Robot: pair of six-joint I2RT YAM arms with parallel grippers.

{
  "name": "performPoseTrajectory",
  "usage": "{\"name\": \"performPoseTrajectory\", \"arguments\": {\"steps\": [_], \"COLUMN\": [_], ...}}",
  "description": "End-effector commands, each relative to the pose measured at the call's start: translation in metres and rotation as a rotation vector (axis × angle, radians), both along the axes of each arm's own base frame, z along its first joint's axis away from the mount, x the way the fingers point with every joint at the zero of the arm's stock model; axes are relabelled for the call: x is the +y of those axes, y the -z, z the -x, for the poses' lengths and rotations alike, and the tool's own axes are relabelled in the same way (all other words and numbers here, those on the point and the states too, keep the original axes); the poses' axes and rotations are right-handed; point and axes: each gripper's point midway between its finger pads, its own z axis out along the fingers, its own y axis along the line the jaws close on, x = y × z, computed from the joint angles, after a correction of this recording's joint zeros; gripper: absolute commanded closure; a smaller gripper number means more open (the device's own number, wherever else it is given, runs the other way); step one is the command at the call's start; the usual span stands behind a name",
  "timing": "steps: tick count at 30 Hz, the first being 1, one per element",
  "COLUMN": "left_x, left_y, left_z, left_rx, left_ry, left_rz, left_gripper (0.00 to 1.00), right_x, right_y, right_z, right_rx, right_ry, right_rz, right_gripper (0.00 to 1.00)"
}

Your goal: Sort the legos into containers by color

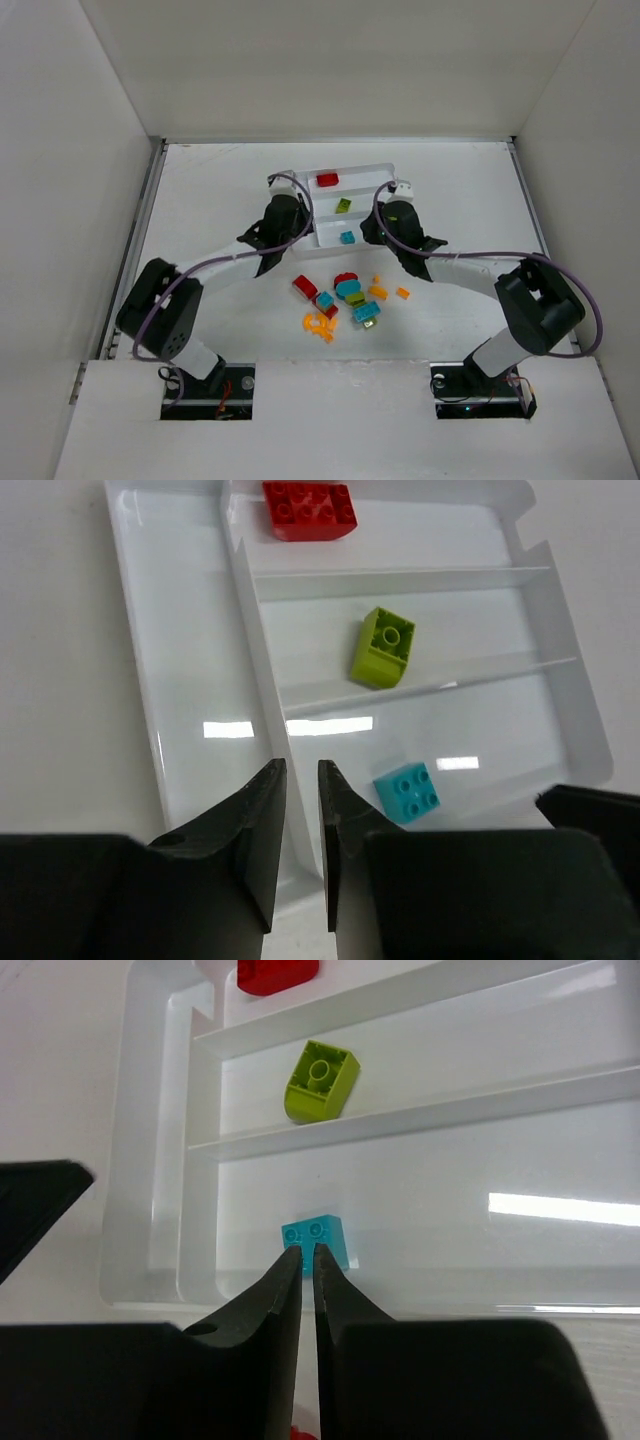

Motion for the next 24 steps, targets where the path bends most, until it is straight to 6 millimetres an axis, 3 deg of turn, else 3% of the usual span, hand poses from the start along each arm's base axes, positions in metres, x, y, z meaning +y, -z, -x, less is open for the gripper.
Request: {"name": "performPoseTrajectory", "arguments": {"steps": [1, 6, 10, 13, 18, 24], "left_x": [0.004, 0.023, 0.043, 0.053, 0.059, 0.064], "left_y": [-0.022, -0.009, 0.001, 0.004, 0.003, 0.001], "left_z": [0.031, 0.086, 0.106, 0.114, 0.119, 0.121], "left_rx": [-0.038, -0.019, 0.008, 0.011, 0.010, 0.014], "left_ry": [-0.001, 0.020, -0.008, -0.024, -0.024, -0.019], "left_rz": [0.091, 0.107, 0.126, 0.145, 0.176, 0.217], "left_gripper": [0.84, 0.85, 0.84, 0.82, 0.80, 0.79], "right_x": [0.020, 0.063, 0.088, 0.093, 0.095, 0.099], "right_y": [-0.024, -0.022, -0.009, 0.003, 0.020, 0.035], "right_z": [0.005, 0.063, 0.118, 0.145, 0.161, 0.161], "right_rx": [-0.046, -0.028, -0.037, -0.026, 0.016, 0.056], "right_ry": [-0.056, -0.220, -0.373, -0.439, -0.497, -0.497], "right_rz": [0.008, 0.038, 0.131, 0.199, 0.276, 0.321], "right_gripper": [0.86, 0.78, 0.49, 0.36, 0.28, 0.29]}}
